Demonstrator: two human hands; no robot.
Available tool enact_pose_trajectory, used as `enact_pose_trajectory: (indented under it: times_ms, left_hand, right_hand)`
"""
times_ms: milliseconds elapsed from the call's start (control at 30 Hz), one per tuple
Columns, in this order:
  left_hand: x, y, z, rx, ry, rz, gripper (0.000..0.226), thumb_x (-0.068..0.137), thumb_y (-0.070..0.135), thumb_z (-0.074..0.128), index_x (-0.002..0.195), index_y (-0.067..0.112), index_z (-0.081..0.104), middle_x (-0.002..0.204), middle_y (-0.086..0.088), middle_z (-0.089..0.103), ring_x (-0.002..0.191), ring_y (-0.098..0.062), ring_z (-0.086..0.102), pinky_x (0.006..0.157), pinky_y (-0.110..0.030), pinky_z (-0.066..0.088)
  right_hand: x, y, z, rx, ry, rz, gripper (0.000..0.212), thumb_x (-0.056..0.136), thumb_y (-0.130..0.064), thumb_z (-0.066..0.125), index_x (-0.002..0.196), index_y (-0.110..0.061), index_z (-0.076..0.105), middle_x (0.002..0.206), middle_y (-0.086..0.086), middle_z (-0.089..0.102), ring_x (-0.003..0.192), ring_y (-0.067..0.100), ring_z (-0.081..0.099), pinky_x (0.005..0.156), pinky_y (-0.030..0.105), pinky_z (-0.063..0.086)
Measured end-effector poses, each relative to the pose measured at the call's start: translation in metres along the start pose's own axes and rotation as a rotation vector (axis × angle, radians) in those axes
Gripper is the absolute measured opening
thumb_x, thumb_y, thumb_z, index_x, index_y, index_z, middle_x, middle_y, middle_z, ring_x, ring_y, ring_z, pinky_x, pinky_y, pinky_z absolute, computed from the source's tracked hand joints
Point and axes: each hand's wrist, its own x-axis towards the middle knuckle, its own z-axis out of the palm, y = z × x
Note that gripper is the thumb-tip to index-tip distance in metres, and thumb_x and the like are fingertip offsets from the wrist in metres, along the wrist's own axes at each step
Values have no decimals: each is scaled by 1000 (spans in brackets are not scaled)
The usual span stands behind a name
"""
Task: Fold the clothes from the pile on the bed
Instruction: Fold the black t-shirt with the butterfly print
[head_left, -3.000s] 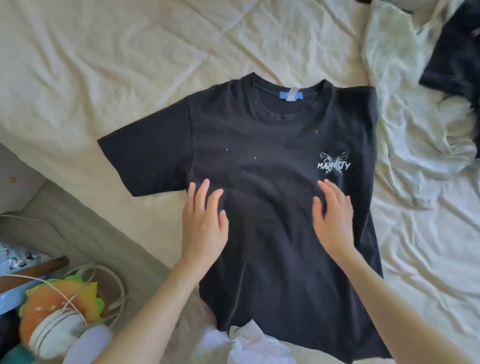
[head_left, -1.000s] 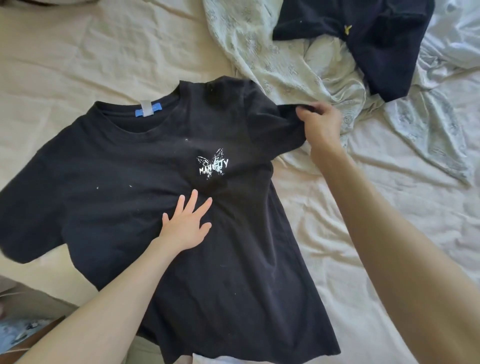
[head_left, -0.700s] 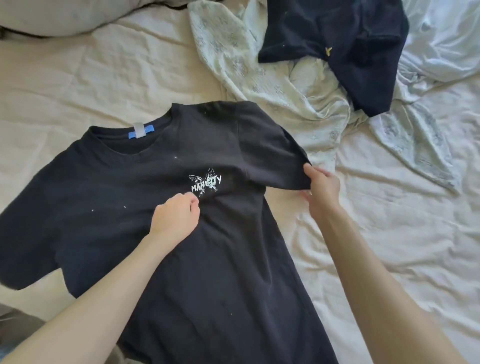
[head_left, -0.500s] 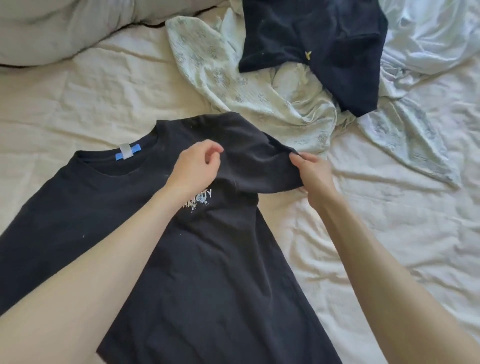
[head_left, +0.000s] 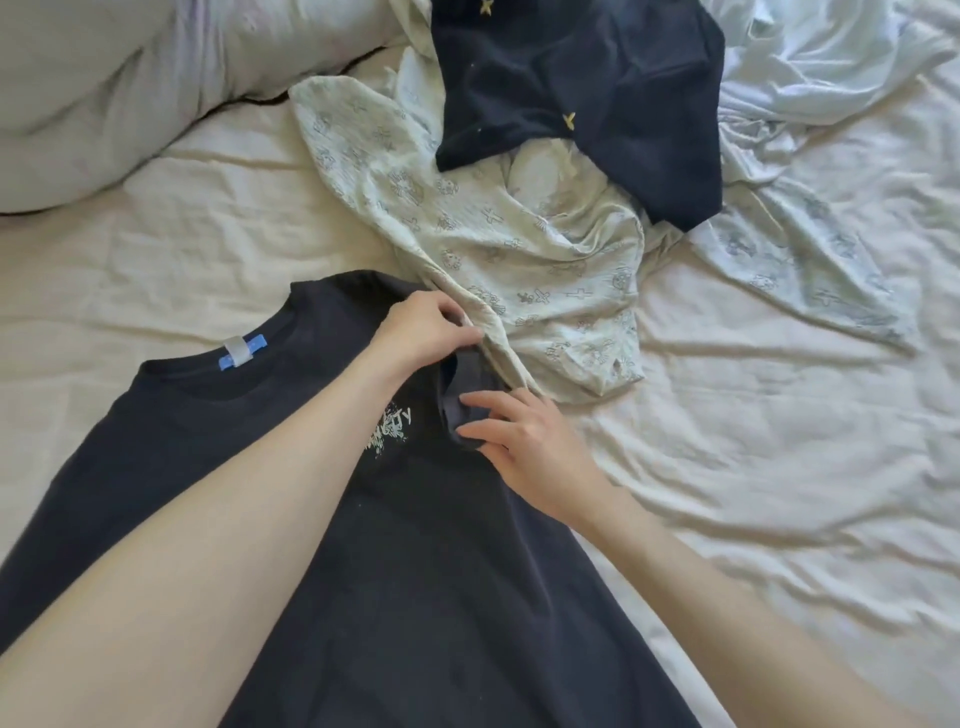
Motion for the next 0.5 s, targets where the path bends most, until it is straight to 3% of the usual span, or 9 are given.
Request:
enact_pose_trajectory:
  times_ms: [100, 167, 233, 300, 367, 400, 500]
  left_hand:
    - [-6, -2, -3, 211, -75, 25, 23, 80, 34, 71, 101, 25, 67, 93, -1, 66, 91, -23, 64, 83, -33, 53]
    - [-11, -2, -10, 258, -116, 56, 33, 81, 40, 68, 111, 29, 58, 83, -1, 68, 74, -19, 66, 75, -31, 54]
    - [-16, 0, -16, 250, -115, 148, 35, 85, 43, 62, 118, 37, 50, 76, 2, 68, 60, -12, 66, 68, -26, 51]
    - [-20, 4, -19, 280, -92, 217, 39, 87, 49, 55, 125, 38, 52, 82, 5, 69, 71, -13, 67, 79, -29, 50]
    - [-23, 13, -19, 366, -90, 215, 40, 82, 62, 54, 110, 36, 64, 81, 11, 64, 86, -15, 59, 86, -32, 48]
    - [-24, 17, -17, 416, -96, 195, 41, 78, 67, 54, 95, 33, 69, 77, 11, 61, 86, -14, 56, 82, -32, 48]
    - [-24, 25, -12, 495, -77, 131, 41, 80, 51, 61, 54, 20, 54, 59, 4, 52, 74, -24, 56, 61, -29, 41]
  right_hand:
    - [-8, 3, 1, 130, 81, 88, 20, 82, 2, 62, 97, -5, 73, 111, 11, 67, 96, 34, 63, 81, 47, 49]
    - [-8, 4, -2, 213, 192, 125, 18, 79, 4, 62, 93, -1, 72, 99, 12, 68, 90, 33, 65, 78, 46, 53]
    - [-6, 2, -6, 230, 258, 112, 16, 79, 4, 63, 92, 1, 71, 98, 11, 69, 89, 31, 66, 77, 46, 54]
    - [-2, 1, -10, 207, 283, 77, 16, 78, 4, 63, 91, 0, 71, 106, 9, 70, 91, 31, 66, 76, 47, 54]
    - [2, -3, -14, 176, 269, 44, 18, 77, 3, 61, 91, -3, 71, 114, 7, 69, 92, 31, 65, 74, 48, 52]
    - [4, -4, -16, 160, 265, 26, 19, 77, 2, 60, 91, -4, 71, 115, 6, 68, 93, 31, 65, 72, 48, 52]
    - [4, -7, -20, 142, 265, -20, 20, 76, 4, 61, 92, -3, 71, 111, 8, 69, 95, 31, 66, 71, 49, 53]
